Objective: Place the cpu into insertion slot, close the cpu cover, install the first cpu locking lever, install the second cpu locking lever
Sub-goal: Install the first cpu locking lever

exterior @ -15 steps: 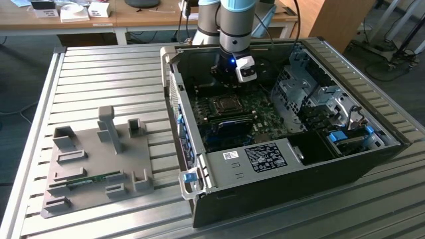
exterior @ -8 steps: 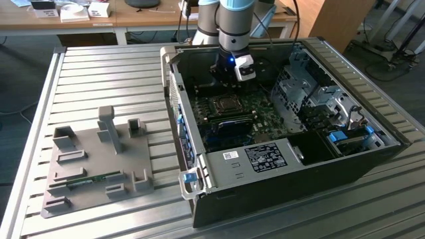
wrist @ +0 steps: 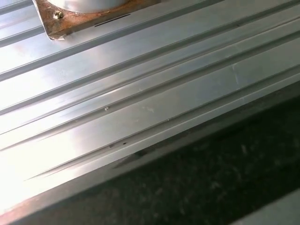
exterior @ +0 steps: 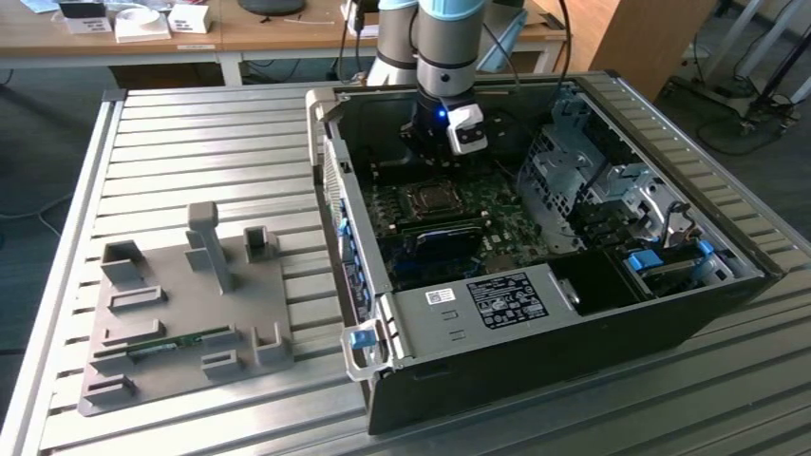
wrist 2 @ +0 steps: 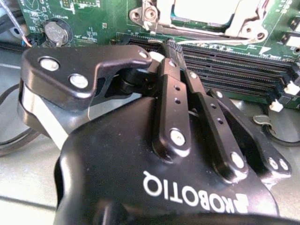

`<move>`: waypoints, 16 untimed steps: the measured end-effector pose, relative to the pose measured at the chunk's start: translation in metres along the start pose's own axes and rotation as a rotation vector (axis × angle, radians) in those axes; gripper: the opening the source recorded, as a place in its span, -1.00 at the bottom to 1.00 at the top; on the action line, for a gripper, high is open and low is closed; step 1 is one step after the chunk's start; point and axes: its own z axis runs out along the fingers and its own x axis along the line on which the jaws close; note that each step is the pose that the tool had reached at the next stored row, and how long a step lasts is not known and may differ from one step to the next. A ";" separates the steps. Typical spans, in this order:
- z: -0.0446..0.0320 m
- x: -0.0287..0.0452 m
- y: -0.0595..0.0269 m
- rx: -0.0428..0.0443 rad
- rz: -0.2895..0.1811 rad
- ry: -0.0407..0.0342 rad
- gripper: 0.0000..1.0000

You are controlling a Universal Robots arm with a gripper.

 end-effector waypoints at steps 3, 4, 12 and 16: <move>0.0009 0.0000 -0.0002 0.0066 -0.001 -0.0034 -0.79; 0.0012 0.0000 -0.0004 0.0081 -0.002 -0.0041 -0.79; 0.0039 0.0001 -0.0012 0.0234 -0.004 -0.0113 -0.79; 0.0053 0.0001 -0.0011 0.0313 -0.006 -0.0156 -0.79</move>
